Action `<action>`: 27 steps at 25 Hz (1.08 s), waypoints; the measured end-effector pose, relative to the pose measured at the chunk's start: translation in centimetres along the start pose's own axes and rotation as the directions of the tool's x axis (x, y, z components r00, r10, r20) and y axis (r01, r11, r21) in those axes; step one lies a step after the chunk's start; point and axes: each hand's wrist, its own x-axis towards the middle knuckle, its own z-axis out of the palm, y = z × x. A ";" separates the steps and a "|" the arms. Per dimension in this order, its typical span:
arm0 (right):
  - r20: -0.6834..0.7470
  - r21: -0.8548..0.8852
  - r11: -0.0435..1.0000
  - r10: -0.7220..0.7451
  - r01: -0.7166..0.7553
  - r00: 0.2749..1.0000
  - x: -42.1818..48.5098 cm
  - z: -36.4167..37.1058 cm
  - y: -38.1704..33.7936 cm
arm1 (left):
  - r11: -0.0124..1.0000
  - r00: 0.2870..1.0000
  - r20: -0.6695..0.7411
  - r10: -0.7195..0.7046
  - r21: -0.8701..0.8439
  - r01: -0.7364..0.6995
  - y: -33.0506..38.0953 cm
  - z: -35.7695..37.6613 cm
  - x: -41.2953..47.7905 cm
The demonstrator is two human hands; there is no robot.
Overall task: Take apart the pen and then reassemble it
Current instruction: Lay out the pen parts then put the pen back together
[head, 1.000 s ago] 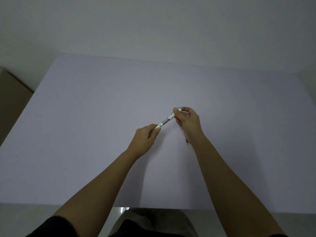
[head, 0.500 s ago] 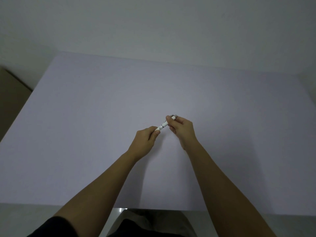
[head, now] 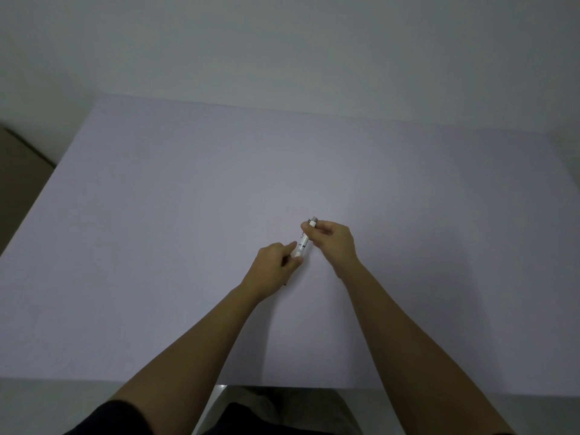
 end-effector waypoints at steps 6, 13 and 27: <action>-0.231 -0.378 0.926 -0.106 0.011 0.967 0.4 -3.3 2.4 | 0.997 0.996 -0.032 -0.080 -0.006 0.080 0.8 3.1 1.3; -0.171 -0.557 0.829 -0.057 -0.049 0.984 -0.4 -3.9 6.7 | 0.969 0.977 -0.078 -0.198 0.136 0.207 0.4 6.7 2.8; -0.210 -0.390 0.920 -0.046 -0.041 0.977 0.3 -2.2 5.9 | 0.958 0.977 -0.110 -0.184 0.200 0.203 -0.8 8.9 2.2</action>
